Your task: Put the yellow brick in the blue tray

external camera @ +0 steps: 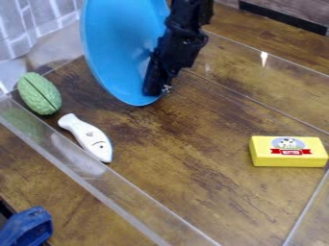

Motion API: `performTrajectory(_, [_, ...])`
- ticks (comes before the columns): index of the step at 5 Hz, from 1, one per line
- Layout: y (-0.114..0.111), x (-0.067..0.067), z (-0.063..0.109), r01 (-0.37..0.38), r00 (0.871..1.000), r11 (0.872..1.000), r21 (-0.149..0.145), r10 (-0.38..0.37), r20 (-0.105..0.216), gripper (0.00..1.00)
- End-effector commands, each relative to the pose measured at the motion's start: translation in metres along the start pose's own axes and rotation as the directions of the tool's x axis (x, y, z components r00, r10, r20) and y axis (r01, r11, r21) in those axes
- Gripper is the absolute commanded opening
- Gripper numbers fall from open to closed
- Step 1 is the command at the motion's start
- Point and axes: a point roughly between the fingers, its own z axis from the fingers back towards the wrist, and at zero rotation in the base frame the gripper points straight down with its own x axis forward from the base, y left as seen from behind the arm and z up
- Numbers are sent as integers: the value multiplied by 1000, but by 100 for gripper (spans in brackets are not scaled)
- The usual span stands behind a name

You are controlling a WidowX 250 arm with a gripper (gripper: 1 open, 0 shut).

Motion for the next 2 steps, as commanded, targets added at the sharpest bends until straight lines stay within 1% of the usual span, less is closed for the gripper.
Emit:
performTrajectory(1, [0,-3,-12,-55,998,997,-56,55,-6,100])
performTrajectory(2, [-4,-2,-7,-95,995,992,-82,95,-10,100])
